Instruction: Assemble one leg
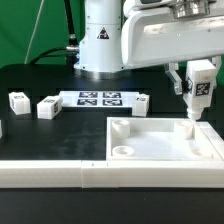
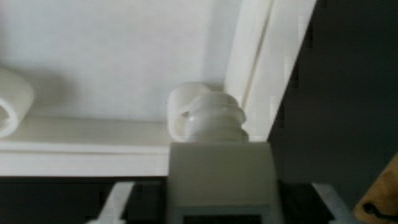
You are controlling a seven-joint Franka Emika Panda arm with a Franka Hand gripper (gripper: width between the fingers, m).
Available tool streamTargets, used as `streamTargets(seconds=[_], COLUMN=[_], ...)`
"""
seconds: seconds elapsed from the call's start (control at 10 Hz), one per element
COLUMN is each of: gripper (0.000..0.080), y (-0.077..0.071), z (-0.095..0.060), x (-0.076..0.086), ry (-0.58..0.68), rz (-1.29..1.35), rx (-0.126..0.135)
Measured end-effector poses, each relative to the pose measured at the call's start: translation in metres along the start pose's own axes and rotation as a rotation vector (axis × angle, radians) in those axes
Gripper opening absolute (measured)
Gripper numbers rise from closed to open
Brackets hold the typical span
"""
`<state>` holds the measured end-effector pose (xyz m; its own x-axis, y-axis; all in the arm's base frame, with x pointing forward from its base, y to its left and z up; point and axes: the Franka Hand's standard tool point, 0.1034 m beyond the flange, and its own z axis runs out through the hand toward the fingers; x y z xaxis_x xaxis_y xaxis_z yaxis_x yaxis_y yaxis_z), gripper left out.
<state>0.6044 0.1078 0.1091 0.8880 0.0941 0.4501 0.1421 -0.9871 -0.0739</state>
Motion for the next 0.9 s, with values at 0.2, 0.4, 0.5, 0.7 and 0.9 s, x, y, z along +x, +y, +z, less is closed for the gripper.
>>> streamTargets(seconds=[0.2,0.4,0.5,0.7,0.9], gripper=[0.0288,0.0288,0.0288,0.0288,0.0288], y=[0.0,0.001,0.002,0.003,0.001], z=[0.007,0.014,0.02,0.033,0.04], x=[0.005,0.013,0.011,0.002,-0.004], ry=[0.0,0.006,0.003,-0.001,-0.001], rz=[-0.011,-0.006,-0.004,0.001,0.001], rx=[0.003,0.004,0.005,0.003,0.002])
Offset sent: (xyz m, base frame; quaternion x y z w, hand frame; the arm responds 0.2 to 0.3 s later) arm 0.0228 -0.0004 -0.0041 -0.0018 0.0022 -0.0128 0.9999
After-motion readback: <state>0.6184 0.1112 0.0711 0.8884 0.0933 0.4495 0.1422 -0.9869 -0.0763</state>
